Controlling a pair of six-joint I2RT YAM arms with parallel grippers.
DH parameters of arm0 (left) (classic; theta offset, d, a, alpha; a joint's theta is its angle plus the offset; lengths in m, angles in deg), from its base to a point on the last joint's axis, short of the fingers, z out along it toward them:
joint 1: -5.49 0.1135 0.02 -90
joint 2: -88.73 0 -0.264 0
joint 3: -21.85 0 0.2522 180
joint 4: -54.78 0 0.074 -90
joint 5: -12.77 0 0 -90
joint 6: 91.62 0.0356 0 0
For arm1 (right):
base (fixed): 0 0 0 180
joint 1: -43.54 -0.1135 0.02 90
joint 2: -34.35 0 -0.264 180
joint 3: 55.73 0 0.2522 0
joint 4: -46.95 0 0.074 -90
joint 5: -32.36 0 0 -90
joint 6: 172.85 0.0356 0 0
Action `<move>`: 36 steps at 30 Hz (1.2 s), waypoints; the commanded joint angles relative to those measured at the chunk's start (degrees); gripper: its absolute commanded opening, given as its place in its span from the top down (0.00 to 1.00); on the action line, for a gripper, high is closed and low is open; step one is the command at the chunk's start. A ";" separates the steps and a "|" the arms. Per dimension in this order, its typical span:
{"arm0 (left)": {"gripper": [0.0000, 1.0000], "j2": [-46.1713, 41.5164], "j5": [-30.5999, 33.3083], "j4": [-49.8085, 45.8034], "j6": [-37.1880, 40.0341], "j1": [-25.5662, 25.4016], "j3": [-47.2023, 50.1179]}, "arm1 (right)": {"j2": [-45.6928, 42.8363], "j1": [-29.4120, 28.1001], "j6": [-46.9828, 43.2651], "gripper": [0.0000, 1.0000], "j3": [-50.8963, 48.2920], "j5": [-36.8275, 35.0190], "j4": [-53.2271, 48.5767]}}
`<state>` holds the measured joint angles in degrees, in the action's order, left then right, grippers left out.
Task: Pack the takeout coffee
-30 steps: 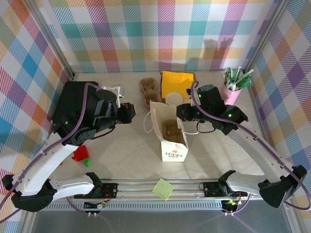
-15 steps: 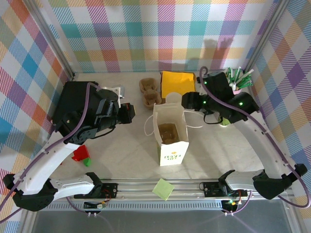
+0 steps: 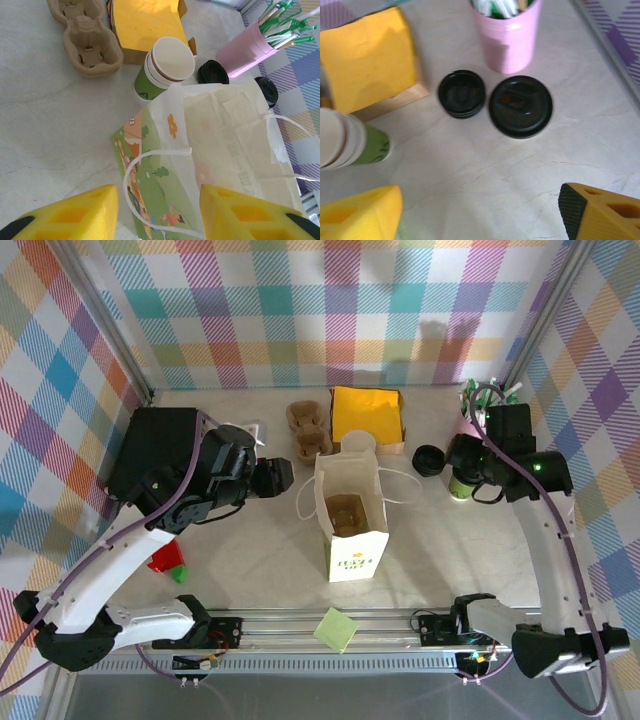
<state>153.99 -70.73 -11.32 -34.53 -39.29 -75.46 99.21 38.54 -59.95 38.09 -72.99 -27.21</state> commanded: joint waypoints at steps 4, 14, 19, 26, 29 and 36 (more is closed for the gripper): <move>0.52 0.05 -1.75 2.28 1.77 0.56 2.09 | 5.53 8.25 -2.36 0.16 -2.66 5.26 4.50; 0.51 1.23 -3.81 4.41 2.65 0.49 3.36 | 16.76 13.37 -6.51 0.09 -1.25 13.00 4.12; 0.51 1.45 -4.21 4.79 2.85 0.54 3.92 | 20.21 13.39 -8.99 0.06 -1.57 12.06 5.92; 0.50 1.47 -3.82 4.70 3.29 0.59 4.38 | 24.78 13.36 -11.99 0.08 0.58 9.54 5.60; 0.49 1.78 -3.88 4.82 3.37 0.58 4.36 | 26.42 13.38 -12.57 0.08 1.47 8.89 5.01; 0.49 2.12 -3.78 4.36 3.79 0.66 4.20 | 29.01 13.45 -13.47 0.09 1.87 7.39 5.53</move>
<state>156.04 -74.21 -7.95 -31.92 -39.24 -71.85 126.72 51.53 -71.87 38.06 -64.49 -21.70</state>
